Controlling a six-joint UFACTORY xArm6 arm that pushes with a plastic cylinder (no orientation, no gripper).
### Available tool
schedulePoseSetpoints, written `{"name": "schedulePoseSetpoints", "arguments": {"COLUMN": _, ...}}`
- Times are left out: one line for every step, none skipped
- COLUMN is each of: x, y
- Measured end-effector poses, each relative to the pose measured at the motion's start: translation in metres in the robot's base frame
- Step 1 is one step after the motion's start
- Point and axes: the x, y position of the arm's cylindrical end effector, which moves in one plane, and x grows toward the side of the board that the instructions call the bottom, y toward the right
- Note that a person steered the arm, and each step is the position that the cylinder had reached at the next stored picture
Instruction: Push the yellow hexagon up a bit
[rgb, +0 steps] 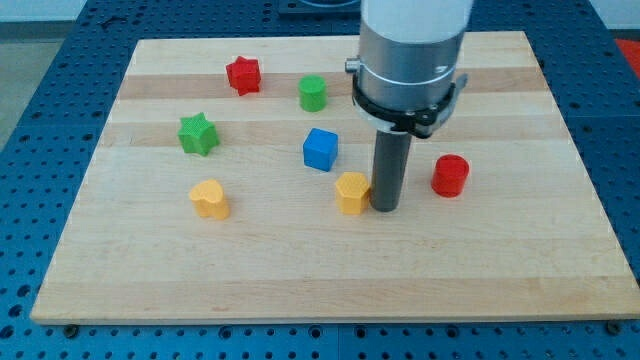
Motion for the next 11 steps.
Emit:
{"name": "schedulePoseSetpoints", "arguments": {"x": 0.027, "y": 0.0}}
{"name": "schedulePoseSetpoints", "arguments": {"x": 0.046, "y": -0.006}}
{"name": "schedulePoseSetpoints", "arguments": {"x": 0.031, "y": -0.034}}
{"name": "schedulePoseSetpoints", "arguments": {"x": 0.006, "y": -0.059}}
{"name": "schedulePoseSetpoints", "arguments": {"x": -0.007, "y": -0.068}}
{"name": "schedulePoseSetpoints", "arguments": {"x": 0.012, "y": -0.068}}
{"name": "schedulePoseSetpoints", "arguments": {"x": 0.035, "y": -0.068}}
{"name": "schedulePoseSetpoints", "arguments": {"x": 0.022, "y": -0.062}}
{"name": "schedulePoseSetpoints", "arguments": {"x": -0.014, "y": -0.051}}
{"name": "schedulePoseSetpoints", "arguments": {"x": -0.03, "y": -0.051}}
{"name": "schedulePoseSetpoints", "arguments": {"x": -0.002, "y": -0.051}}
